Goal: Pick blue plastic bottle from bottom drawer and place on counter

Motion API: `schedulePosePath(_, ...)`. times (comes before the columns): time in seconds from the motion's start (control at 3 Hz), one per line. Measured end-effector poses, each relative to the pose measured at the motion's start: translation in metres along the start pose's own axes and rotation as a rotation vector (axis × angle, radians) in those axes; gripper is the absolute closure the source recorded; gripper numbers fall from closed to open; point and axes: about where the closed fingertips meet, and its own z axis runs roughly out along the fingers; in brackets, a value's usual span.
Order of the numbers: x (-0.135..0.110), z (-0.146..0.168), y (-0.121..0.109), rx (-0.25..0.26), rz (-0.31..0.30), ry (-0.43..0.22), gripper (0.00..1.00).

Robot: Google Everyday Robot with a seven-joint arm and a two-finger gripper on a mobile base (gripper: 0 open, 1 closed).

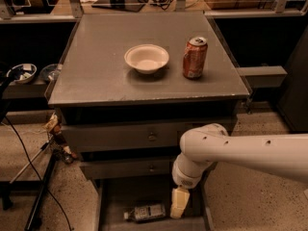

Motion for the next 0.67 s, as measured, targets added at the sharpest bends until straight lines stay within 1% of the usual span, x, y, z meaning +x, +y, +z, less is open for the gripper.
schedulePosePath(0.33, -0.0003, 0.0581, -0.0050, -0.021, 0.002, 0.031, 0.00)
schedulePosePath(0.67, -0.0003, 0.0595, -0.0055, -0.017, -0.001, 0.037, 0.00)
